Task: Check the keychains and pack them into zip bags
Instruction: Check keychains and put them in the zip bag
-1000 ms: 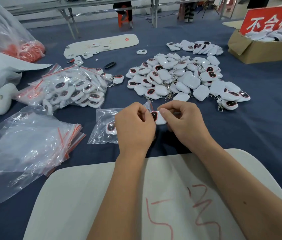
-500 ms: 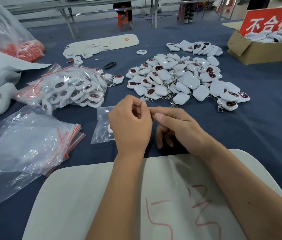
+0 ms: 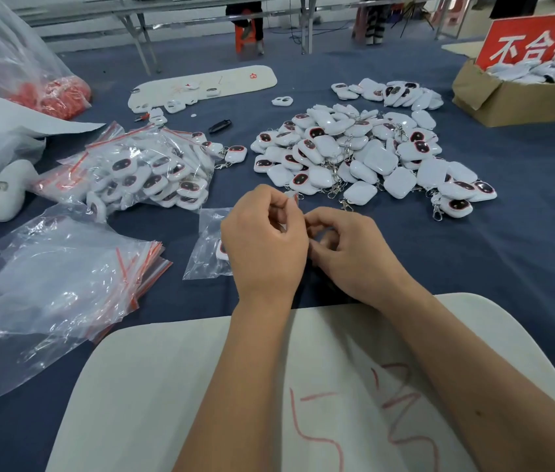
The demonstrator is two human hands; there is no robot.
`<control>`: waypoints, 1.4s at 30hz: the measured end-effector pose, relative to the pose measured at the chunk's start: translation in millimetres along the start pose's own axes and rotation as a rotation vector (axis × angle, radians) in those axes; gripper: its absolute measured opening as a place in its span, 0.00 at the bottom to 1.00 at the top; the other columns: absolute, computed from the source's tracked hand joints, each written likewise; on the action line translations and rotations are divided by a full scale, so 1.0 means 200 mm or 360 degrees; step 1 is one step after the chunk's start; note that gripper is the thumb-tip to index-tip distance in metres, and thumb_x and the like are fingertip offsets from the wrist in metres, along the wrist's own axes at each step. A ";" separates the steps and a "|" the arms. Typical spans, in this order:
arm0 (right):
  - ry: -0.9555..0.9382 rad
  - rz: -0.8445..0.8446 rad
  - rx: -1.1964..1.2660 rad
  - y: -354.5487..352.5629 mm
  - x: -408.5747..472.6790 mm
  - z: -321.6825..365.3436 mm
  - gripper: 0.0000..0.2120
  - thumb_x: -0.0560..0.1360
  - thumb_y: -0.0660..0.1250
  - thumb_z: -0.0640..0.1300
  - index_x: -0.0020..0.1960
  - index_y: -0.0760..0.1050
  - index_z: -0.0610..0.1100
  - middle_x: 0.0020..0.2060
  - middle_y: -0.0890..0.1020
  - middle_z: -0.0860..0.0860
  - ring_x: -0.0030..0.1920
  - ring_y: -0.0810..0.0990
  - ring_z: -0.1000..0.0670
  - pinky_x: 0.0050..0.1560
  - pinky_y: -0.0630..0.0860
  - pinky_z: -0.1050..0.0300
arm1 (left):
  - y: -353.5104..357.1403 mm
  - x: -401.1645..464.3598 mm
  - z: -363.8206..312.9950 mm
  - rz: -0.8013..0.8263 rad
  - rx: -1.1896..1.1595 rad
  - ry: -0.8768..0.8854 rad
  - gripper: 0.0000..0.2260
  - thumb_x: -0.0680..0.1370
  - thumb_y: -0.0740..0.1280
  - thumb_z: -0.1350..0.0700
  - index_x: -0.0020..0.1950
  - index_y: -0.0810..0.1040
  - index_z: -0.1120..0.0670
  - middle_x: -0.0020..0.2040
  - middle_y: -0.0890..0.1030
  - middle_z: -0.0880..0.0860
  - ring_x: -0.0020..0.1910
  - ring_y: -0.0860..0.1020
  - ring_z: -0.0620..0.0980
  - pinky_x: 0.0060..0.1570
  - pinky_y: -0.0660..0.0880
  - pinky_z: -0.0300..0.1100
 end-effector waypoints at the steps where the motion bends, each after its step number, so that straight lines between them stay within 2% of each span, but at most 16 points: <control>1: 0.0006 0.0050 0.0023 0.00 0.00 0.00 0.07 0.77 0.73 0.39 0.51 0.83 0.49 0.31 0.81 0.51 0.29 0.71 0.51 0.35 0.72 0.59 | 0.00 0.00 0.00 -0.0008 -0.0001 -0.0001 0.06 0.76 0.70 0.61 0.39 0.78 0.59 0.33 0.79 0.51 0.34 0.78 0.51 0.38 0.76 0.53; 3: 0.0015 0.0103 0.0078 0.00 0.01 -0.01 0.07 0.76 0.74 0.37 0.48 0.83 0.48 0.35 0.82 0.43 0.31 0.71 0.51 0.36 0.72 0.58 | 0.00 0.00 0.00 -0.0001 0.0003 0.0000 0.06 0.76 0.70 0.61 0.39 0.78 0.58 0.33 0.79 0.50 0.33 0.78 0.51 0.37 0.76 0.53; 6: 0.0084 -0.0016 0.0253 -0.02 0.01 -0.03 0.06 0.75 0.75 0.37 0.44 0.84 0.47 0.32 0.84 0.47 0.29 0.74 0.56 0.32 0.72 0.65 | 0.02 -0.01 0.00 0.0075 -0.0008 0.0008 0.06 0.75 0.70 0.61 0.38 0.78 0.57 0.33 0.79 0.49 0.33 0.78 0.50 0.37 0.76 0.52; 10: 0.0208 -0.0182 0.0777 -0.06 0.02 -0.05 0.02 0.78 0.74 0.38 0.47 0.84 0.41 0.29 0.81 0.45 0.27 0.73 0.50 0.26 0.69 0.60 | 0.03 -0.02 0.00 0.0214 -0.0025 0.0024 0.07 0.76 0.71 0.60 0.38 0.78 0.56 0.32 0.79 0.48 0.33 0.78 0.50 0.38 0.77 0.53; 15: 0.0081 0.0400 0.1039 -0.04 0.00 -0.01 0.18 0.83 0.60 0.29 0.69 0.78 0.39 0.45 0.87 0.46 0.33 0.82 0.51 0.25 0.71 0.64 | 0.00 0.00 0.00 -0.0013 -0.0001 -0.0010 0.07 0.75 0.70 0.61 0.38 0.77 0.58 0.32 0.78 0.50 0.33 0.77 0.51 0.38 0.75 0.51; 18: -0.0058 0.0676 0.0768 -0.01 -0.02 0.03 0.25 0.83 0.55 0.27 0.73 0.75 0.47 0.49 0.87 0.57 0.32 0.83 0.50 0.23 0.68 0.63 | -0.03 0.00 0.00 -0.0140 -0.0028 -0.0047 0.07 0.76 0.70 0.61 0.39 0.77 0.59 0.33 0.79 0.50 0.33 0.77 0.49 0.38 0.75 0.47; 22: -0.0097 0.0566 0.0548 0.02 -0.03 0.06 0.30 0.80 0.55 0.26 0.52 0.81 0.60 0.37 0.86 0.51 0.30 0.83 0.48 0.22 0.70 0.59 | -0.01 -0.02 -0.05 -0.0119 -0.0031 0.0055 0.07 0.76 0.71 0.62 0.38 0.78 0.59 0.33 0.79 0.50 0.33 0.77 0.48 0.36 0.72 0.39; 26: 0.0013 -0.0080 0.0686 0.00 -0.02 0.02 0.21 0.79 0.59 0.26 0.55 0.84 0.46 0.40 0.88 0.48 0.28 0.82 0.50 0.25 0.75 0.57 | 0.02 -0.02 -0.02 0.0006 -0.0044 0.0031 0.07 0.76 0.71 0.62 0.39 0.77 0.60 0.33 0.79 0.52 0.34 0.77 0.52 0.38 0.75 0.50; 29: -0.0004 -0.0700 -0.0029 -0.12 0.01 -0.04 0.14 0.78 0.63 0.31 0.53 0.84 0.45 0.47 0.88 0.53 0.42 0.85 0.49 0.45 0.80 0.55 | 0.05 -0.04 -0.02 0.0209 -0.0118 0.0015 0.08 0.77 0.71 0.59 0.39 0.77 0.58 0.33 0.79 0.50 0.34 0.77 0.51 0.39 0.74 0.51; 31: 0.0019 -0.0574 -0.0784 -0.14 0.02 -0.07 0.16 0.78 0.65 0.37 0.64 0.81 0.47 0.64 0.82 0.49 0.66 0.76 0.43 0.64 0.71 0.55 | 0.09 -0.06 -0.06 0.0436 -0.0186 0.0075 0.07 0.76 0.70 0.57 0.39 0.78 0.56 0.32 0.78 0.49 0.34 0.76 0.50 0.38 0.75 0.49; 33: 0.0188 -0.0127 -0.1183 -0.12 0.05 -0.11 0.27 0.80 0.65 0.46 0.78 0.67 0.52 0.80 0.64 0.46 0.80 0.55 0.38 0.74 0.63 0.45 | 0.14 -0.10 -0.08 0.0646 -0.0190 0.0130 0.07 0.76 0.70 0.58 0.39 0.78 0.56 0.33 0.79 0.48 0.34 0.76 0.49 0.38 0.75 0.49; 35: 0.0271 0.0084 -0.1215 -0.10 0.05 -0.12 0.30 0.82 0.63 0.51 0.82 0.59 0.55 0.83 0.55 0.48 0.84 0.47 0.42 0.77 0.59 0.41 | 0.16 -0.12 -0.07 0.0738 -0.0181 0.0074 0.07 0.76 0.69 0.59 0.38 0.77 0.57 0.33 0.79 0.49 0.34 0.76 0.48 0.40 0.75 0.49; 37: 0.0192 -0.0095 -0.1060 -0.11 0.05 -0.11 0.28 0.81 0.66 0.47 0.79 0.66 0.51 0.80 0.64 0.47 0.81 0.57 0.43 0.74 0.62 0.46 | 0.17 -0.11 -0.04 0.0773 -0.0209 -0.0070 0.07 0.76 0.70 0.60 0.39 0.77 0.56 0.33 0.80 0.49 0.34 0.76 0.48 0.39 0.75 0.48; 39: 0.0143 -0.0411 -0.0910 -0.13 0.04 -0.09 0.25 0.77 0.69 0.40 0.74 0.73 0.46 0.70 0.74 0.46 0.72 0.66 0.42 0.64 0.63 0.59 | 0.17 -0.10 -0.02 0.0812 -0.0203 -0.0124 0.07 0.76 0.71 0.59 0.39 0.78 0.55 0.32 0.80 0.48 0.34 0.76 0.48 0.39 0.75 0.46; 40: 0.0153 -0.0459 -0.0910 -0.12 0.03 -0.09 0.26 0.76 0.69 0.39 0.74 0.73 0.46 0.69 0.74 0.45 0.70 0.66 0.42 0.61 0.61 0.62 | 0.17 -0.10 -0.02 0.0831 -0.0185 -0.0117 0.07 0.76 0.71 0.59 0.39 0.77 0.55 0.32 0.79 0.48 0.34 0.76 0.48 0.39 0.75 0.46; 42: 0.0228 -0.0272 -0.1057 -0.11 0.04 -0.10 0.29 0.78 0.67 0.42 0.78 0.68 0.50 0.76 0.67 0.44 0.75 0.60 0.41 0.68 0.62 0.56 | 0.17 -0.10 -0.03 0.0855 -0.0140 -0.0077 0.07 0.76 0.70 0.59 0.39 0.77 0.56 0.33 0.79 0.48 0.35 0.76 0.48 0.40 0.75 0.48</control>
Point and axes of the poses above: each hand's wrist, its own x-axis towards the middle knuckle, its own y-axis out of the palm, z = x × y, the point moved 2 cm from there along x, towards the middle knuckle
